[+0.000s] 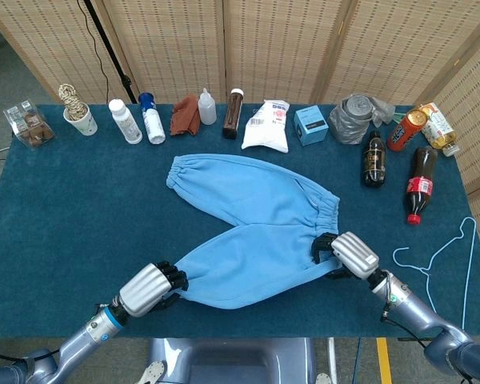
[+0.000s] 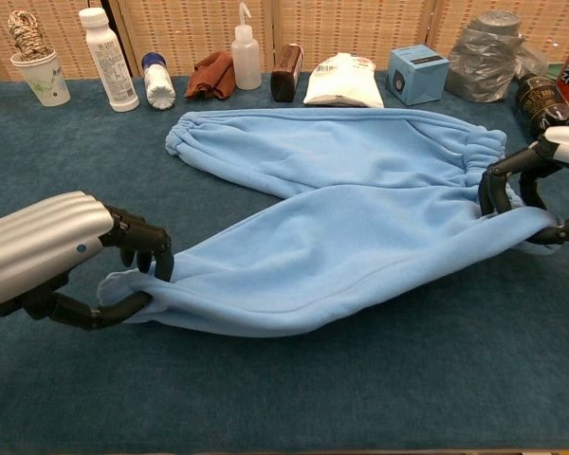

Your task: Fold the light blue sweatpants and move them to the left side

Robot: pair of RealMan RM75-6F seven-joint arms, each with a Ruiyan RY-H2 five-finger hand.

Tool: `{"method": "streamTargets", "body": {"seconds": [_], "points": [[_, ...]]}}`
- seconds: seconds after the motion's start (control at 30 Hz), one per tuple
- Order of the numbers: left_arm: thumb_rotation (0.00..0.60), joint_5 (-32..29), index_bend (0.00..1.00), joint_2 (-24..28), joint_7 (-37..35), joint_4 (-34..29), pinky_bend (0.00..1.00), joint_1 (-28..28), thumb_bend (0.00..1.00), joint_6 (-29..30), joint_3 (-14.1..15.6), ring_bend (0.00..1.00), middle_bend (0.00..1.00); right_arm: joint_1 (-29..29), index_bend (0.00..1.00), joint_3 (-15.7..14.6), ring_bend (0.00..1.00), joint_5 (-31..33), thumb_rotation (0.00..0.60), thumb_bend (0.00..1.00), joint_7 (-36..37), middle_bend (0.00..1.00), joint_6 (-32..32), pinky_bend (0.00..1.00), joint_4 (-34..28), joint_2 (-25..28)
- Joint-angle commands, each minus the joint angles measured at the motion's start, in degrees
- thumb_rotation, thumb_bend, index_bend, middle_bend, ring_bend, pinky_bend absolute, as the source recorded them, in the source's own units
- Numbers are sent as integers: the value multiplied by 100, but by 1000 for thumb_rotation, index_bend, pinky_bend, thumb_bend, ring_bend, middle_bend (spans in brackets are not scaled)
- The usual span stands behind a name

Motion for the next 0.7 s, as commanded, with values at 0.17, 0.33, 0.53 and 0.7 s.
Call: {"method": "streamTargets", "body": {"seconds": [0.17,0.33,0.53,0.7], "points": [[600,-559,654,148,-304,-264,531,-95,467,-9,-465,559,597,173,662,169,404,92,600,783,175,485,-61,627,-404,253],[600,-939,664,284,-358,-490,530,-241,471,-202,-784,563,601,324,663,305,404,180,600,784,141,485,-214,627,-670,415],[600,-1412,681,463,34,-715,531,-439,476,-582,-1138,572,610,557,663,523,404,427,600,784,186,486,-605,627,-995,556],[600,-1909,689,619,507,-873,530,-652,476,-963,-1470,571,612,869,663,773,404,694,600,784,229,487,-1115,627,-1212,639]]}}
